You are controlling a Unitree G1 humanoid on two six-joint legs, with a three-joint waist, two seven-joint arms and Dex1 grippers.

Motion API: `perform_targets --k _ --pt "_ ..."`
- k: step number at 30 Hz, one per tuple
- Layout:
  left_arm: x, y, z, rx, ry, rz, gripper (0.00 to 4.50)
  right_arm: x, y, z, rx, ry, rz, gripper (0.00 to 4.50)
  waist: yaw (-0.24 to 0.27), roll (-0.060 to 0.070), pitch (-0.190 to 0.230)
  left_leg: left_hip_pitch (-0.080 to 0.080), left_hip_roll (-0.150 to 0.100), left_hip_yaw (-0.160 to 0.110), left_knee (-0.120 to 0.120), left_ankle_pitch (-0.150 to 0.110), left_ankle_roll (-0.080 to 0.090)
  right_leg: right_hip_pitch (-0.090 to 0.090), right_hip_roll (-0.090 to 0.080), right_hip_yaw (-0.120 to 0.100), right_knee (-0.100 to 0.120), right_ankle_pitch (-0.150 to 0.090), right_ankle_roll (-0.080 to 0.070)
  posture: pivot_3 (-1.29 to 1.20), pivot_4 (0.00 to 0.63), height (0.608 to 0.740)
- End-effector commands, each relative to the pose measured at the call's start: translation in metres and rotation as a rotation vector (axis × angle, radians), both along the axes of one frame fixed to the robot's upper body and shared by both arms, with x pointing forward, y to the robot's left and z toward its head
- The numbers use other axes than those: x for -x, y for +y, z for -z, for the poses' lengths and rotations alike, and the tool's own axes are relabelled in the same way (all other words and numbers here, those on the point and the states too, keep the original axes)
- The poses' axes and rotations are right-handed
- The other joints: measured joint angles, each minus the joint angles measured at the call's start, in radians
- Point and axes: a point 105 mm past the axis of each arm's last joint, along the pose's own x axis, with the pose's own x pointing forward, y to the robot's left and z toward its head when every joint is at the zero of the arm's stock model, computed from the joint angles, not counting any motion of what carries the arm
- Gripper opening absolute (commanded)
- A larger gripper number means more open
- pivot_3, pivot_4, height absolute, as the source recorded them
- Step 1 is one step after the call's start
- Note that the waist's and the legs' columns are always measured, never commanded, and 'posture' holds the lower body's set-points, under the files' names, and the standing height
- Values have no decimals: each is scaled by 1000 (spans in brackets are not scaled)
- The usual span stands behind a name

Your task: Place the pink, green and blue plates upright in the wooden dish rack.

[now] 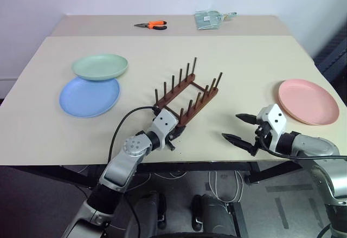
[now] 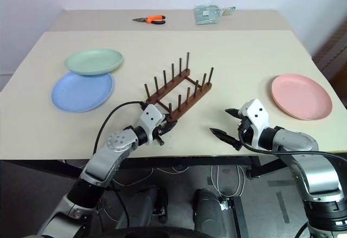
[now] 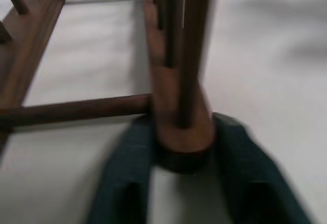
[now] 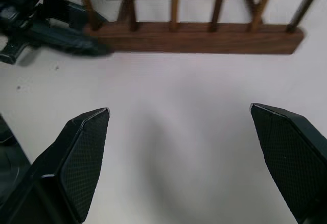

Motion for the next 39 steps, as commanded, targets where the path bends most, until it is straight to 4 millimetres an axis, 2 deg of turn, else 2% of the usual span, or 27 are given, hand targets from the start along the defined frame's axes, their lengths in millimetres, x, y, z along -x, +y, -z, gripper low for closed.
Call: perform_targets --k 1,7,12,14,17,20,21,22,23,25,28,30,33,36,39 --pt "-3 1 9 -63 -14 63 758 -2 -2 -12 15 -68 12 4500 0 0 0 2 0 0 0 0 0 2 0 0 0 0 0 0 150 740" --pt "2 -6 -7 -88 -59 417 758 -3 -25 -14 51 -85 86 4500 -1 0 0 6 0 0 -1 -1 1 5 -1 0 -2 0 0 0 150 740" --pt "-16 0 -7 -139 -40 511 758 0 -32 -11 65 -94 112 4500 -2 0 0 6 0 0 -1 -1 1 5 -1 0 -2 0 0 0 150 740" --pt "-26 3 -8 -117 -33 473 1800 1 -31 -10 66 -97 117 4500 -2 0 0 6 0 0 -1 -1 1 5 -1 0 -2 -1 0 0 150 740" --pt "-34 13 -4 -117 -17 395 3025 4 -32 -9 70 -96 125 4500 -2 0 0 6 0 0 -1 -1 1 5 -1 0 -2 -1 0 0 150 740" --pt "-36 38 -4 -99 24 266 4469 6 -34 -7 92 -82 131 4500 -6 0 0 6 0 0 -1 -1 1 5 -2 0 -2 -1 0 0 150 740" --pt "-31 47 -7 -82 34 248 4469 6 -35 -6 97 -73 132 4500 -11 0 0 6 1 0 -1 -1 1 5 -1 1 -2 -1 0 0 150 740" --pt "-24 53 -10 -65 43 242 4500 6 -37 -5 99 -63 137 3963 -17 0 0 6 1 0 -1 -1 1 5 -1 1 -2 -1 0 0 150 740" --pt "-14 59 -11 -49 65 238 4500 5 -37 -2 105 -45 139 3703 -26 0 0 7 2 0 -2 -1 1 5 -1 1 -2 -1 0 0 150 740" --pt "6 62 -11 -57 94 253 3527 2 -36 5 128 -26 136 2679 -30 1 0 8 2 -1 -2 0 -1 6 -1 1 -1 -1 0 0 150 740" --pt "29 44 -8 -108 119 300 2053 -13 -37 17 200 -29 176 1133 -25 1 0 8 2 -1 -2 -1 -1 6 -2 1 -2 -1 0 0 150 740" --pt "39 26 -8 -111 113 340 1978 -23 -36 24 232 -34 194 89 -14 1 0 8 0 -1 -2 -1 0 6 -4 1 -2 -1 0 0 150 740" --pt "33 7 1 -161 93 290 1978 -39 -29 30 241 -30 211 89 -2 1 0 7 -1 -1 -2 -2 0 6 -4 1 -2 -1 0 0 150 740" --pt "12 2 9 -231 44 180 1978 -49 -21 39 254 -13 213 89 -3 1 0 7 -1 -1 -2 -1 0 7 -3 1 -2 -1 0 0 150 740" --pt "-2 1 15 -262 47 106 1978 -65 -12 37 248 -45 234 89 -9 0 -2 9 -1 -1 -2 -1 1 8 -2 1 -2 -1 1 0 150 740"
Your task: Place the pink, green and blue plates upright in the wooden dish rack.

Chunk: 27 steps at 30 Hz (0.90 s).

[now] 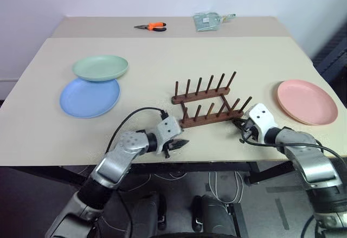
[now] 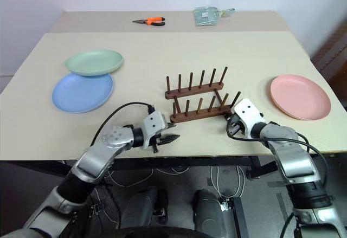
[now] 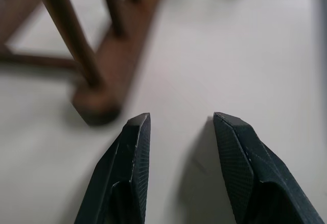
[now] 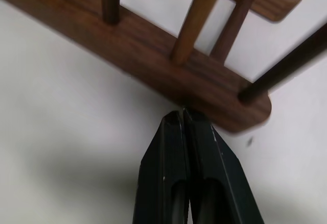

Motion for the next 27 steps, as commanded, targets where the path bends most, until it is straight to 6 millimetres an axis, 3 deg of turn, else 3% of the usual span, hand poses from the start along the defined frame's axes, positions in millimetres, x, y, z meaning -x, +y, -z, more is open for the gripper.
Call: perform_targets --k 1,8,13,17,20,23,25,27 --pt "-21 12 19 -87 1 -149 1978 -15 6 2 12 -31 27 89 -5 -1 -1 1 0 0 0 0 0 0 0 0 0 0 0 0 150 740" --pt "-65 35 12 -35 -31 -361 1978 -48 13 -11 38 -142 53 89 -13 0 -1 1 1 0 0 1 -1 0 1 0 2 0 0 0 150 740" --pt "-76 41 11 -27 -49 -392 1978 -52 10 -15 40 -168 56 89 -22 0 -1 1 1 0 0 1 -1 0 1 0 2 0 0 0 150 740" --pt "-75 43 14 -34 -59 -390 1978 -44 0 -24 17 -186 58 89 -23 0 -1 1 1 0 0 2 -2 0 2 0 2 0 0 0 150 740" --pt "-60 33 5 20 -78 -291 1978 -29 -20 -42 28 -199 67 896 -23 0 -1 1 1 0 0 1 -2 0 1 0 2 0 0 0 150 740" --pt "-33 21 -20 160 -89 -131 1978 -16 -54 -67 100 -236 137 2447 -23 2 0 0 1 0 -1 1 -2 -1 1 0 1 0 0 0 150 740" --pt "-21 19 -30 206 -70 -62 1978 -11 -73 -74 164 -232 170 3321 -21 2 0 0 1 0 -1 1 -2 -1 0 0 0 0 0 0 150 740" --pt "-14 18 -36 233 -50 -22 1978 -8 -85 -71 204 -195 193 3321 -21 2 0 0 1 0 -1 1 -3 -1 0 0 0 0 0 0 150 740"
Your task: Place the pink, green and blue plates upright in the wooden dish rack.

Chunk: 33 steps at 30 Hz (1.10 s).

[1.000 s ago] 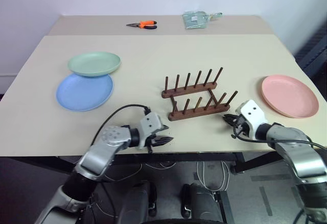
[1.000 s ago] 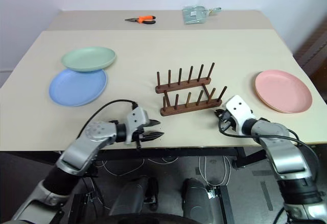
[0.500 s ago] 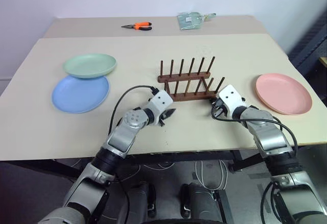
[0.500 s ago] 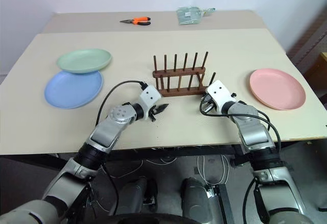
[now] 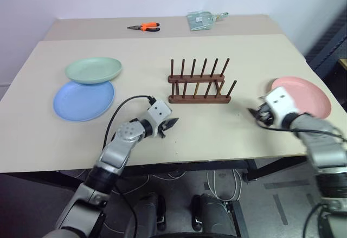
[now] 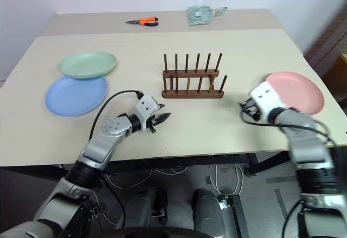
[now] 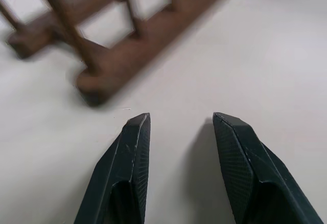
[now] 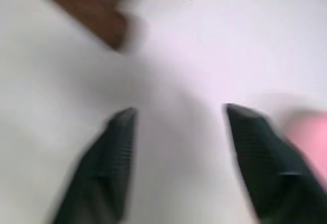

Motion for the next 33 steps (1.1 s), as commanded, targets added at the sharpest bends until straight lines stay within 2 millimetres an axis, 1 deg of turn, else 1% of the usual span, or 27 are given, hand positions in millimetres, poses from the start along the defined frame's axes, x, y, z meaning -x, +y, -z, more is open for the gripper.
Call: perform_targets --k 1,3,5,8,10,12,13,16,18,19,21,22,23,24,25,26,27,28,30,33 --pt "12 -10 -31 91 -36 107 1978 2 -13 -3 48 19 28 3321 1 0 0 0 0 0 0 0 0 0 0 0 0 0 0 0 150 740" --pt "15 -12 -38 123 -21 142 1978 -1 -28 8 72 63 83 3321 1 0 0 0 0 0 0 0 0 0 0 0 0 0 0 0 150 740" --pt "17 -15 -45 141 -30 165 1978 -5 -39 18 64 96 122 3321 1 0 0 0 0 0 0 0 1 0 0 0 0 0 0 0 150 740" --pt "15 -18 -52 161 -32 168 1978 -14 -50 27 59 123 156 3321 0 2 1 -1 -1 0 0 0 1 0 0 0 0 0 0 0 150 740" --pt "14 -19 -53 160 -37 168 1978 -21 -62 30 71 118 209 3321 -2 2 1 -1 -1 1 0 0 1 0 1 0 0 0 0 0 150 740" --pt "15 -19 -53 159 -37 168 1978 -27 -70 32 76 116 243 2825 -2 2 1 0 -1 1 0 0 1 0 1 0 0 0 0 0 150 740" --pt "16 -19 -53 159 -36 169 1978 -29 -72 33 77 116 249 2495 -2 2 1 0 0 1 0 0 1 0 2 0 0 0 0 0 150 740" --pt "17 -19 -52 155 -36 168 1978 -33 -71 34 72 113 234 1055 0 2 1 -1 0 1 0 1 1 0 2 0 0 0 1 0 150 740" --pt "17 -17 -52 154 -36 161 1978 -36 -67 29 72 91 211 27 0 2 1 -1 0 2 0 1 1 1 2 0 0 0 1 0 150 740" --pt "16 -15 -52 154 -37 154 1978 -37 -63 23 71 62 185 27 -1 2 1 0 0 2 0 1 1 1 2 0 0 0 1 0 150 740" --pt "15 -10 -52 150 -40 135 1978 -40 -46 -2 56 -35 88 27 -1 3 2 0 0 2 0 1 1 1 2 0 0 0 1 0 150 740" --pt "14 -7 -51 147 -38 121 1978 -42 -28 -29 -17 -129 20 27 -1 4 2 0 0 2 0 1 1 0 2 0 0 0 1 0 150 740" --pt "13 -3 -50 144 -36 110 1978 -41 -10 -58 -136 -217 -43 27 -6 6 4 0 0 2 0 1 1 0 2 0 0 0 1 0 150 740" --pt "13 1 -50 140 -35 100 1978 -36 8 -88 -305 -291 -110 27 -10 7 4 -1 0 2 0 1 1 0 2 1 0 0 1 0 150 740" --pt "12 5 -49 137 -35 88 1978 -26 27 -121 -497 -353 -198 27 -10 8 5 0 1 2 0 1 0 -1 2 1 0 0 1 0 150 740" --pt "11 9 -49 135 -33 76 1978 -14 44 -143 -636 -367 -293 27 -9 8 5 0 1 2 0 1 0 -1 3 1 1 0 1 0 150 740" --pt "10 11 -48 134 -30 68 1978 -2 59 -158 -733 -358 -390 27 -3 8 5 0 2 2 0 1 -1 -1 3 1 1 0 0 0 150 740" --pt "9 13 -48 133 -29 64 1978 9 74 -168 -814 -337 -480 27 0 8 5 -1 2 0 0 1 -1 -1 2 1 1 0 0 0 150 740" --pt "9 14 -47 129 -27 65 1978 21 93 -179 -921 -289 -577 27 14 6 4 -1 2 -2 0 0 0 0 2 -1 0 0 0 0 150 740" --pt "9 13 -47 123 -28 73 1978 22 109 -188 -1109 -215 -621 27 22 5 3 -1 1 -3 0 -3 0 1 0 -2 -4 0 0 0 150 740"
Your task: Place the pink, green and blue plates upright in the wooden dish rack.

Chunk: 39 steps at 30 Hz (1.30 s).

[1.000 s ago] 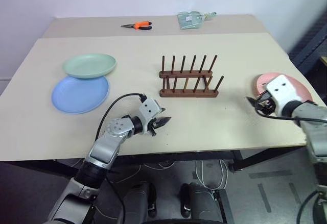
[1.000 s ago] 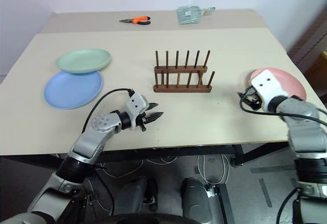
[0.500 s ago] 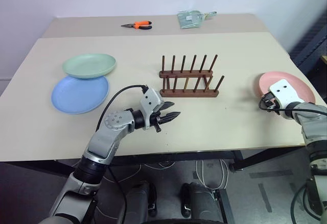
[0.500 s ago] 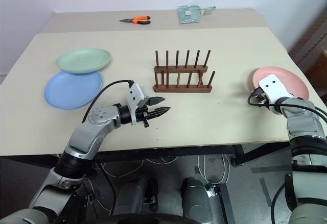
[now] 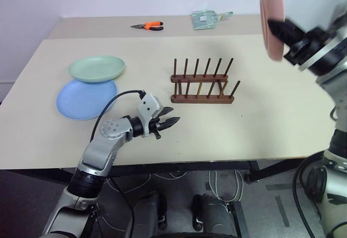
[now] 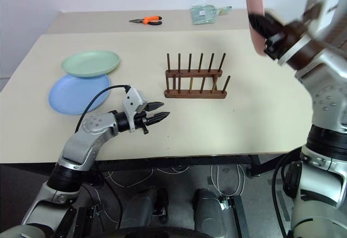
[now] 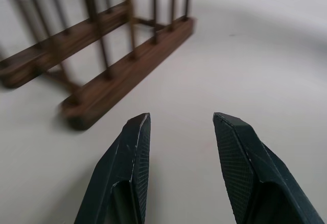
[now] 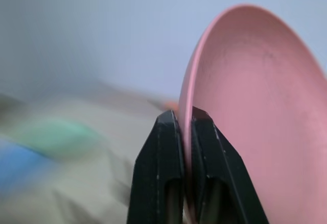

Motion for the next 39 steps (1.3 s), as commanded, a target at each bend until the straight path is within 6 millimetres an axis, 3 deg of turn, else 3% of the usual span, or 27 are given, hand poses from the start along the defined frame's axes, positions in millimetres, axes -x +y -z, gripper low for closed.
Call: perform_targets --k 1,7,20,23,27,29,32,35,37,39 --pt "2 -5 -11 25 -41 25 1978 0 10 -3 -159 113 -98 27 3 0 0 0 -2 0 0 -1 0 0 -2 0 0 0 0 0 150 740" --pt "0 -7 -13 37 -46 18 1978 -13 13 11 -205 231 -85 27 1 1 0 -9 -5 1 0 0 5 -7 -5 0 0 0 0 0 150 740" --pt "3 -4 -13 41 -44 6 1978 -43 -11 35 -289 371 25 27 0 1 0 -12 -5 4 1 1 6 -12 1 0 4 1 2 0 150 740" --pt "4 -4 -13 58 -26 12 1978 -48 -15 33 -288 348 75 1082 0 1 0 -13 -4 5 1 1 6 -13 1 0 4 1 2 0 150 740" --pt "1 -1 -21 113 -9 -7 3241 -56 -25 28 -175 224 266 3052 -1 1 0 -14 -4 5 2 1 6 -14 1 1 4 1 2 0 150 740" --pt "-3 3 -31 163 -22 -43 4335 -54 -24 23 -62 115 333 3133 0 1 0 -15 -4 5 2 1 5 -15 2 1 5 1 3 0 150 740" --pt "-19 21 -52 278 -49 -185 4424 -50 -31 13 76 -23 448 3133 2 0 1 -15 -4 6 2 1 5 -16 2 2 5 0 3 0 150 740" --pt "-39 56 -76 389 -129 -423 4424 -43 -40 -1 202 -149 532 3133 2 0 1 -15 -4 6 2 2 5 -16 2 2 5 1 4 0 150 740" --pt "-59 96 -82 445 -117 -682 4500 -32 -35 -12 274 -244 507 3711 2 0 1 -15 -4 6 2 2 5 -16 2 2 5 1 4 0 150 740" --pt "-69 121 -84 446 -93 -833 4500 -22 -23 -23 305 -325 461 4475 -3 0 1 -15 -4 5 2 2 5 -16 3 2 5 1 4 0 150 740"
